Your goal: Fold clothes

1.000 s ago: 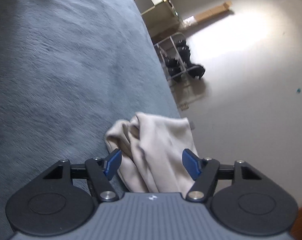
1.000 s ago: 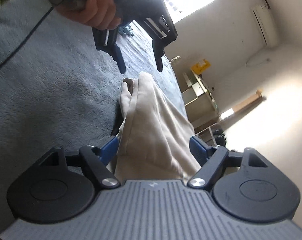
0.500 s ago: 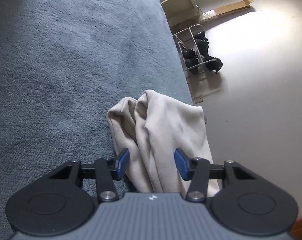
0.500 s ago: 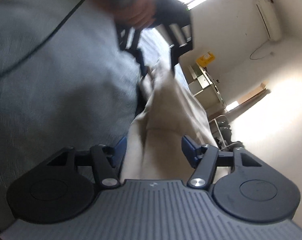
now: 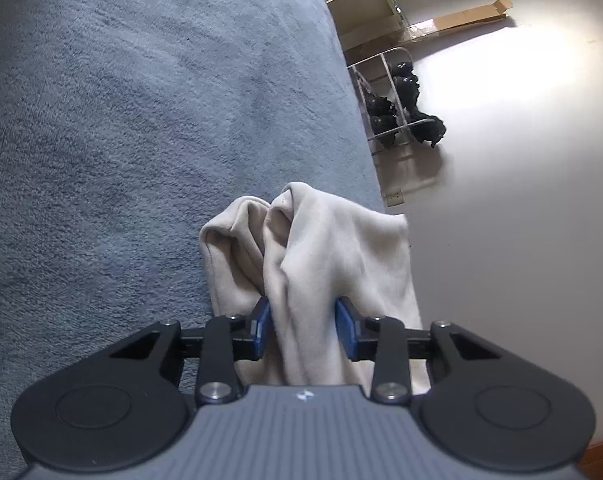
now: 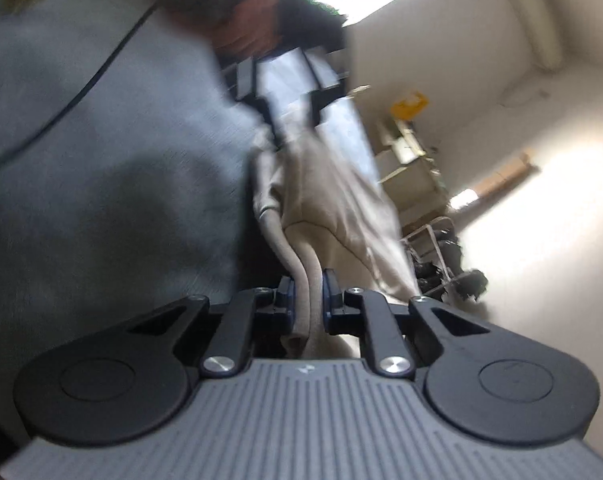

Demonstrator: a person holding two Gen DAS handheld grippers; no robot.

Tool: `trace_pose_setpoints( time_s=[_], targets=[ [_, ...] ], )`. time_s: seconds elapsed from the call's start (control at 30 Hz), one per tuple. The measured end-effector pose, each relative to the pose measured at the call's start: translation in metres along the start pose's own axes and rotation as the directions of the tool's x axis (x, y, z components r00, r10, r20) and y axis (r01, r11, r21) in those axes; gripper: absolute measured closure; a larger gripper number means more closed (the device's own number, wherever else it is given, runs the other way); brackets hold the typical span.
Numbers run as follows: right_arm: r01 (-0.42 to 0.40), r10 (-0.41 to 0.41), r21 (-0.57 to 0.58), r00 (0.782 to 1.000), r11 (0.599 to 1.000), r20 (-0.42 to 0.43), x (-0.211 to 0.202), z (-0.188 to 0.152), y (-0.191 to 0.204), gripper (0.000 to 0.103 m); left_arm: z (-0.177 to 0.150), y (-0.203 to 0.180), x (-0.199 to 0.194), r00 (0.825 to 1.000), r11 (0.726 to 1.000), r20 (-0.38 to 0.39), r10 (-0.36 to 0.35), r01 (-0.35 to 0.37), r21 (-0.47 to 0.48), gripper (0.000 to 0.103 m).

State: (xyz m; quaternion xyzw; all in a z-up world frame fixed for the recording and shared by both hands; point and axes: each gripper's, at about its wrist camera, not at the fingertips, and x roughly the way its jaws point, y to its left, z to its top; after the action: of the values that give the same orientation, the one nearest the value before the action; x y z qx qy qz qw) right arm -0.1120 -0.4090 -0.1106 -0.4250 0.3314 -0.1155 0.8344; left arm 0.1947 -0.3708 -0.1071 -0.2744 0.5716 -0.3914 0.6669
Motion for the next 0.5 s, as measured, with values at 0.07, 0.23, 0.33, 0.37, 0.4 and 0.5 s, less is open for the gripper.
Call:
trace_pose_setpoints(
  time_s=[0.07,0.23,0.33,0.37,0.4,0.5],
  targets=[
    [0.015,-0.015,-0.056,1.0,0.998,-0.001,0.001,-0.004,0.014,0.088,0.001,0.004,0.0,1.0,1.0,-0.004,-0.007,0.007,-0.018,0.067],
    [-0.075,0.071,0.074,0.996,0.994,0.062,-0.021,0.01,-0.007,0.069,0.001,0.002,-0.001,1.0,1.0,0.001,-0.001,0.001,-0.006,0.066],
    [-0.084,0.058,0.186,0.988,0.979,0.142,-0.039,0.02,-0.027,0.046,0.0,-0.001,-0.002,1.0,1.0,0.008,0.008,-0.008,-0.001,0.066],
    [-0.058,0.029,0.196,0.989,0.979,0.148,-0.035,0.023,-0.028,0.045,-0.001,-0.001,-0.002,1.0,1.0,0.011,0.009,-0.009,-0.003,0.066],
    [-0.031,-0.001,0.205,0.988,0.978,0.153,-0.031,0.026,-0.028,0.045,-0.001,-0.001,-0.002,1.0,1.0,0.014,0.009,-0.009,-0.008,0.066],
    [0.023,-0.055,0.211,0.987,0.977,0.148,-0.01,0.032,-0.024,0.045,-0.002,-0.001,0.0,1.0,1.0,0.018,0.013,-0.012,-0.021,0.067]
  ],
)
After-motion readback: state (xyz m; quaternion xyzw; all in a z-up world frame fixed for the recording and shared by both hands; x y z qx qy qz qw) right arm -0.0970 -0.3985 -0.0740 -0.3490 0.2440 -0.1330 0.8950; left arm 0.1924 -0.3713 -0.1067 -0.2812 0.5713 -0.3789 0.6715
